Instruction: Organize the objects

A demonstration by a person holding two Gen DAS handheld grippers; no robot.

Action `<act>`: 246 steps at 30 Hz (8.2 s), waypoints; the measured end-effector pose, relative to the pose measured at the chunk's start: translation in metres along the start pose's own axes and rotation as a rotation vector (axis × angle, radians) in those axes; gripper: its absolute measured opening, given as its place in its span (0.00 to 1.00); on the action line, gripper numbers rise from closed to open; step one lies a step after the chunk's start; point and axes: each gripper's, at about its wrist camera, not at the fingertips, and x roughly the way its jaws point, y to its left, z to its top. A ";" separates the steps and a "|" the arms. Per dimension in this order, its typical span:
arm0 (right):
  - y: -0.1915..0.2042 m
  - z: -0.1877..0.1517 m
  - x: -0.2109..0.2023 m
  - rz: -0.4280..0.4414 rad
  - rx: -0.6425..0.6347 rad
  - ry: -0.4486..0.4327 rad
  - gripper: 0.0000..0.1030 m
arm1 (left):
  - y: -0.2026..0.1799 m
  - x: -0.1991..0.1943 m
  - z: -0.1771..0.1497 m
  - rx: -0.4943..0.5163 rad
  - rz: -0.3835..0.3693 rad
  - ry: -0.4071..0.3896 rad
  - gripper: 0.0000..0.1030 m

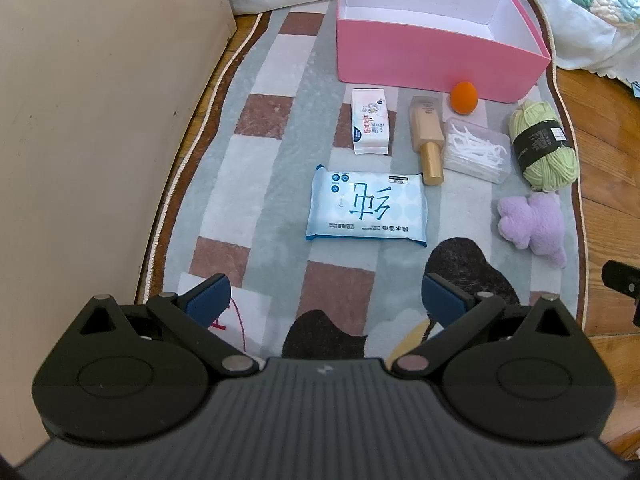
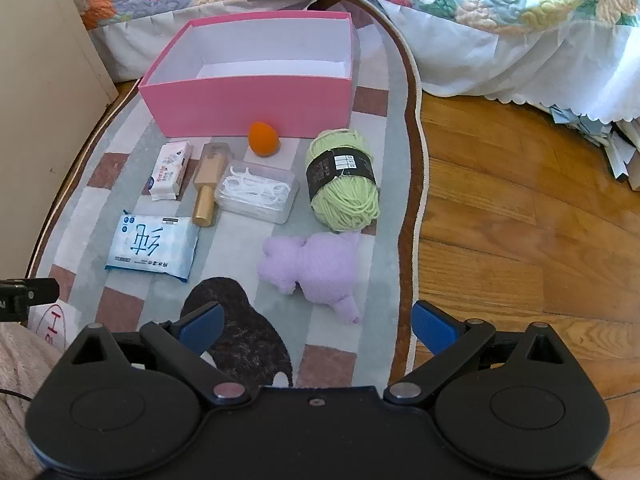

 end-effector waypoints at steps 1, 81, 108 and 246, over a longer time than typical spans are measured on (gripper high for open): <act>0.000 0.000 0.001 -0.002 -0.001 0.001 0.99 | 0.000 0.000 0.000 0.000 0.000 0.000 1.00; 0.009 0.007 -0.012 0.319 -0.138 -0.215 0.99 | 0.011 -0.026 0.044 0.120 -0.157 -0.147 1.00; 0.099 0.013 0.159 0.526 -0.156 -0.001 0.64 | 0.031 0.159 0.064 0.034 -0.269 0.024 0.60; -0.010 0.112 -0.036 0.375 -0.406 -0.262 0.91 | -0.035 -0.013 0.114 0.350 -0.305 -0.088 0.86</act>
